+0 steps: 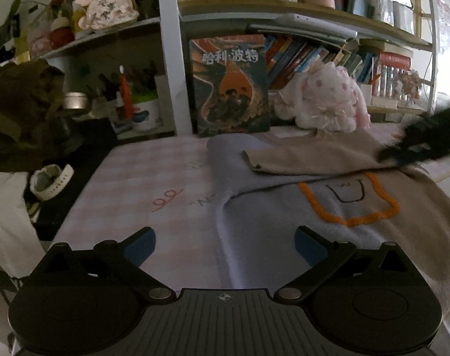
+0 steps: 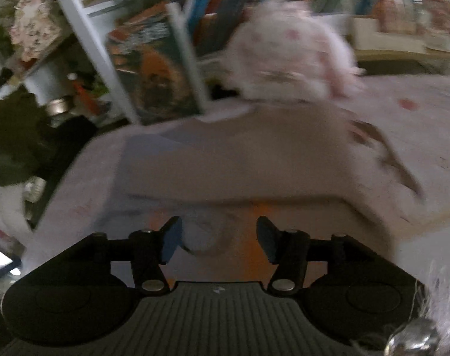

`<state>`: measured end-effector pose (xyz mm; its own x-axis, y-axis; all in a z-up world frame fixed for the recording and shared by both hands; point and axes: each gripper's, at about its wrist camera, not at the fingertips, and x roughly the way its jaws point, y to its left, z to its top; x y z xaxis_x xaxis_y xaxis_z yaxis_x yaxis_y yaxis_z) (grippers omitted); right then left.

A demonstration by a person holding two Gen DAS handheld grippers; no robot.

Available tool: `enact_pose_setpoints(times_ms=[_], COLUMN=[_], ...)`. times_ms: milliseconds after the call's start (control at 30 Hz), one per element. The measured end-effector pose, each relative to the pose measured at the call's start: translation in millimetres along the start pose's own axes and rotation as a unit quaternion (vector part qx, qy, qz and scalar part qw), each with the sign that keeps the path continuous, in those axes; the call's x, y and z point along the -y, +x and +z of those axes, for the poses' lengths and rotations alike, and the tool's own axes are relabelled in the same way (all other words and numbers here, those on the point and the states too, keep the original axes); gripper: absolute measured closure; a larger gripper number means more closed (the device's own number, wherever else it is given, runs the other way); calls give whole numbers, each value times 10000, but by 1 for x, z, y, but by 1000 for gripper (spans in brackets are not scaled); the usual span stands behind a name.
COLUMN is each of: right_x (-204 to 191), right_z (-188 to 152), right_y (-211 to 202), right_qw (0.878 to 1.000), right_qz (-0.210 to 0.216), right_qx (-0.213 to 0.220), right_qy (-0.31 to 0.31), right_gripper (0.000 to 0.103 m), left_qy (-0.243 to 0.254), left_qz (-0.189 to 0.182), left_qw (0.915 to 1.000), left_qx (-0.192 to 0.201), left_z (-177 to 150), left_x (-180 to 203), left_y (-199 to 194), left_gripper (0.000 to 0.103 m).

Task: Fold clothes

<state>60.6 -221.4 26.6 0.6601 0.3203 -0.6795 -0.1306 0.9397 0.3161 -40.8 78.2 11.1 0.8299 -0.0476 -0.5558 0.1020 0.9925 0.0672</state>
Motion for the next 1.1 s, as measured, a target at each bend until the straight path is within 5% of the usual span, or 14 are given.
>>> enact_pose_setpoints(times_ms=[267, 600, 867, 1100], right_x=[56, 84, 93, 94], right_z=[-65, -110, -134, -137], right_y=[-62, -101, -117, -124], right_qw=[9965, 9973, 9981, 9987], right_qz=[-814, -581, -403, -305], right_qx=[74, -100, -178, -196], right_qy=[163, 449, 432, 363], right_gripper=[45, 45, 45, 48], left_qy=[-272, -759, -1172, -1548], left_qz=[15, 97, 113, -54], left_qw=[9994, 9935, 9888, 9823], left_qx=[-198, -849, -915, -1050], left_z=[-4, -10, -22, -34], left_x=[7, 8, 19, 18], left_y=[-1, -17, -39, -41], left_gripper=[2, 3, 4, 29])
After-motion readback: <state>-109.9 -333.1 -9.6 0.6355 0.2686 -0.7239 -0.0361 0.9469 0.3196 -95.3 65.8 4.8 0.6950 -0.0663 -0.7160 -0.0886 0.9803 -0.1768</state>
